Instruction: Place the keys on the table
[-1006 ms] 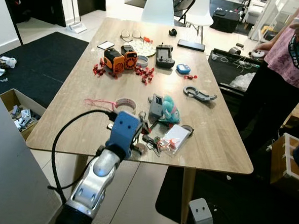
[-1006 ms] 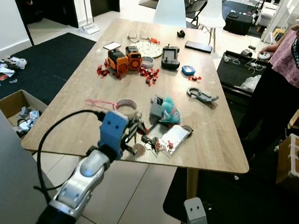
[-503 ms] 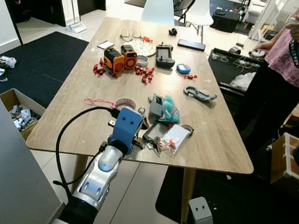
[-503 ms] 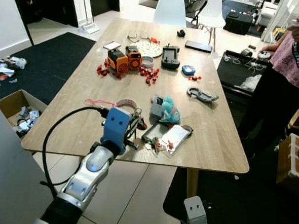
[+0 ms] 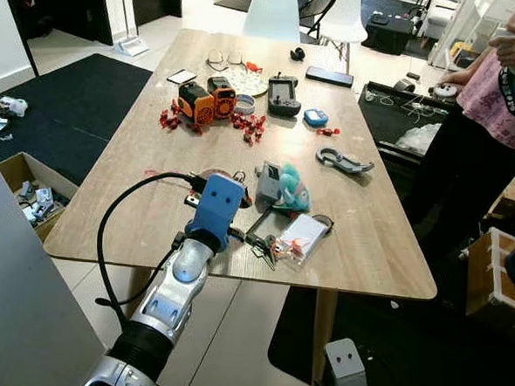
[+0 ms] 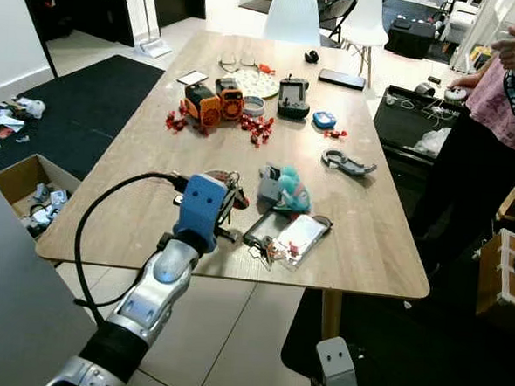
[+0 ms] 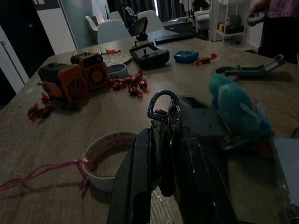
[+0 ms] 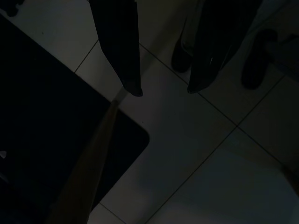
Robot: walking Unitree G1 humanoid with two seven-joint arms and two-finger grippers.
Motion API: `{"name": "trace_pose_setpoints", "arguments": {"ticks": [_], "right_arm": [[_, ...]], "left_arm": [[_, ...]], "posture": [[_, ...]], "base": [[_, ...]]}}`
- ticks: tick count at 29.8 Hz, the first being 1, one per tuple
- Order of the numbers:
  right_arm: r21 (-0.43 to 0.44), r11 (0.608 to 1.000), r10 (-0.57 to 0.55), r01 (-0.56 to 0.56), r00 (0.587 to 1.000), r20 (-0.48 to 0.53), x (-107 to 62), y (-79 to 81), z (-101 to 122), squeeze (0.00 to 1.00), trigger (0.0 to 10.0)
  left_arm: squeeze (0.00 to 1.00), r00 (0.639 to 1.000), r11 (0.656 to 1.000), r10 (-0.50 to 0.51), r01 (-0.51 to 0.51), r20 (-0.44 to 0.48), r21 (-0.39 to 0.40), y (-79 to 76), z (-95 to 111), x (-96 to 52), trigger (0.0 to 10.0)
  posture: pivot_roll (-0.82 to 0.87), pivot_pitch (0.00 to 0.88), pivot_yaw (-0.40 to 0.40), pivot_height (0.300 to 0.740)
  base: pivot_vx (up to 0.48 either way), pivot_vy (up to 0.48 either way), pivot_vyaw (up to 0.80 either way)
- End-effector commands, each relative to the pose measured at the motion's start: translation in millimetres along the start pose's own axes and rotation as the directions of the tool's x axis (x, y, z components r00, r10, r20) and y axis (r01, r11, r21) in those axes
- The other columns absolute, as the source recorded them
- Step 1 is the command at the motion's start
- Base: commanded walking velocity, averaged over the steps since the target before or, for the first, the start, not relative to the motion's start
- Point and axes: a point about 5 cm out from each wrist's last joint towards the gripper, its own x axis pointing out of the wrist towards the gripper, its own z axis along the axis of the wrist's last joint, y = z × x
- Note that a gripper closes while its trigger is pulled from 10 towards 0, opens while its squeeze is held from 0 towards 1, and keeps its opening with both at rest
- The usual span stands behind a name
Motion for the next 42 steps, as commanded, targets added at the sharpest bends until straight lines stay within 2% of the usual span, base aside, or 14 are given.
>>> {"name": "trace_pose_setpoints", "arguments": {"ticks": [1, 2, 3, 4, 5, 7, 9, 10, 11, 12, 20, 28, 41, 42], "right_arm": [[0.012, 1.0, -0.007, 0.007, 1.0, -0.005, -1.7, -0.4, -3, 0.0, 10.0], [0.012, 1.0, -0.007, 0.007, 1.0, -0.005, -1.7, -0.4, -3, 0.0, 10.0], [0.012, 1.0, -0.007, 0.007, 1.0, -0.006, -1.8, -0.5, -4, 0.0, 10.0], [0.012, 1.0, -0.007, 0.007, 1.0, -0.006, -1.8, -0.5, -4, 0.0, 10.0], [0.012, 1.0, -0.007, 0.007, 1.0, -0.007, -1.9, -0.7, -4, 0.0, 10.0], [0.011, 1.0, -0.007, 0.007, 1.0, -0.009, -2.1, -1.0, -4, 0.0, 10.0], [0.011, 1.0, -0.007, 0.007, 1.0, -0.01, -2.2, -1.1, -4, 0.0, 10.0], [0.01, 1.0, -0.007, 0.007, 1.0, -0.01, -2.3, -1.2, -4, 0.0, 10.0], [0.01, 1.0, -0.007, 0.007, 1.0, -0.01, -2.3, -1.2, -4, 0.0, 10.0], [0.01, 1.0, -0.007, 0.008, 1.0, -0.01, -2.4, -1.3, -5, 0.0, 10.0], [0.012, 1.0, -0.01, 0.01, 1.0, -0.018, -3.4, -1.2, -7, 0.0, 10.0], [0.008, 1.0, -0.011, 0.011, 1.0, -0.015, -3.5, -3.2, -6, 0.0, 10.0], [-0.027, 0.999, 0.025, -0.024, 0.999, 0.039, -0.6, -5.2, 5, 0.0, 10.0], [-0.015, 1.0, 0.016, -0.015, 0.999, 0.046, -2.4, -7.0, 4, 0.0, 10.0]], "left_arm": [[0.0, 1.0, 1.0, -0.024, 0.024, 0.02, -0.005, -8.1, 2, 1.2, 10.0], [0.0, 1.0, 1.0, -0.024, 0.024, 0.02, -0.005, -8.1, 2, 1.2, 10.0], [0.26, 0.999, 1.0, -0.026, 0.026, 0.021, -0.005, -8.3, 2, 0.7, 10.0], [0.26, 0.999, 1.0, -0.026, 0.026, 0.021, -0.005, -8.3, 2, 0.7, 10.0], [0.92, 0.999, 1.0, -0.026, 0.026, 0.023, -0.008, -7.7, 1, 0.2, 10.0], [1.0, 0.999, 1.0, -0.017, 0.017, 0.03, -0.012, -6.1, 1, 0.1, 10.0], [1.0, 0.999, 1.0, -0.005, 0.005, 0.036, -0.014, -4.9, 2, 0.5, 10.0], [0.4, 0.999, 1.0, 0.008, -0.007, 0.046, -0.023, -3.6, 3, 1.3, 10.0], [0.4, 0.999, 1.0, 0.008, -0.007, 0.046, -0.023, -3.6, 3, 1.3, 10.0], [0.0, 0.998, 0.999, 0.015, -0.014, 0.053, -0.031, -2.8, 3, 1.8, 10.0], [0.0, 0.994, 0.997, -0.009, 0.017, 0.113, -0.078, -1.7, 12, -2.0, 10.0], [0.0, 0.967, 0.955, -0.193, 0.224, 0.169, -0.192, -4.7, 6, -28.9, 10.0], [0.0, 0.955, 0.948, -0.278, 0.29, 0.103, -0.133, -18.5, -12, -53.3, 10.0], [0.0, 0.943, 0.934, -0.316, 0.329, 0.104, -0.14, -20.7, -20, -63.8, 10.0]], "posture": [[0.03, 0.089, -0.031, 0.74], [0.03, 0.089, -0.031, 0.74], [0.03, 0.09, -0.032, 0.74], [0.03, 0.09, -0.032, 0.74], [0.03, 0.09, -0.035, 0.74], [0.03, 0.091, -0.035, 0.74], [0.03, 0.091, -0.036, 0.74], [0.03, 0.091, -0.036, 0.74], [0.03, 0.091, -0.036, 0.74], [0.03, 0.09, -0.035, 0.74], [0.02, 0.08, -0.037, 0.74], [0.03, 0.072, -0.053, 0.74], [0.03, 0.07, -0.069, 0.74], [0.03, 0.065, -0.065, 0.74]], "base": [[0.0, 0.0, 0.0], [0.0, 0.0, 0.0], [0.0, 0.0, 0.0], [0.0, 0.0, 0.0], [0.0, 0.0, 0.0], [0.0, 0.0, 0.0], [0.0, 0.0, 0.0], [0.0, 0.0, 0.0], [0.0, 0.0, 0.0], [0.0, 0.0, 0.0], [0.0, 0.0, 0.0], [0.0, 0.0, 0.0], [0.0, 0.0, 0.0], [0.0, 0.0, 0.0]]}}
